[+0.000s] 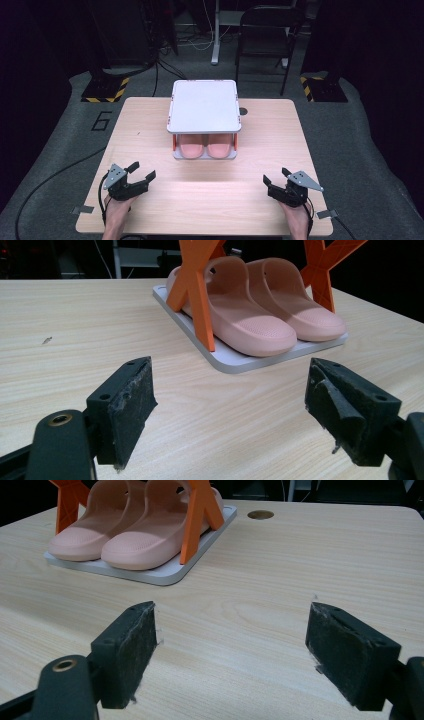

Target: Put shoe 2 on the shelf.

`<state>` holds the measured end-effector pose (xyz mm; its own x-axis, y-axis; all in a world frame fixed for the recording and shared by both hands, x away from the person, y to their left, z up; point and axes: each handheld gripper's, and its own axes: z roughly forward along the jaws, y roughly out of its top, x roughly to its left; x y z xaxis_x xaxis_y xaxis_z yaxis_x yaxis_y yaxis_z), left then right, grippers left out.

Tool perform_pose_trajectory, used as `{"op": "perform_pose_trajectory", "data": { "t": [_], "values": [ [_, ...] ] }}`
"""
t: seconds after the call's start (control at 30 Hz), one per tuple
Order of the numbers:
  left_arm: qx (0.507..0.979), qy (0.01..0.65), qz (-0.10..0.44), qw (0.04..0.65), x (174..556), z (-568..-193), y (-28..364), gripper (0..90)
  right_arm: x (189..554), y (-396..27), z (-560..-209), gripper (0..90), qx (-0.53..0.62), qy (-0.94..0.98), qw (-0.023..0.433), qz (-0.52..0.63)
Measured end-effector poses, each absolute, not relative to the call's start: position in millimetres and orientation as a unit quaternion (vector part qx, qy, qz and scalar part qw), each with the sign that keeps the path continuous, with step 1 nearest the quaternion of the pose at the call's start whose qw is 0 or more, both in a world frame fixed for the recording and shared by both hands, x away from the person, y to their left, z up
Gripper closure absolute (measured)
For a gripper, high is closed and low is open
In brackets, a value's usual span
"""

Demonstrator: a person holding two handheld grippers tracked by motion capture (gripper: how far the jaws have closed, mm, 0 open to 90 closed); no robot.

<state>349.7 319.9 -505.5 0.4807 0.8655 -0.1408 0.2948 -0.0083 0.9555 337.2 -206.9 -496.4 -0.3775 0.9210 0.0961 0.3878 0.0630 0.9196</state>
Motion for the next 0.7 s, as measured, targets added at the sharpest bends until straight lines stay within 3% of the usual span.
{"op": "perform_pose_trajectory", "data": {
  "t": [0.7],
  "values": [
    [0.654, 0.451, 0.259, 0.550, 349, -505, 326, 19.7, 349, -207, -500, 15.6, 0.493, 0.691, 0.273, 0.453]
  ]
}}
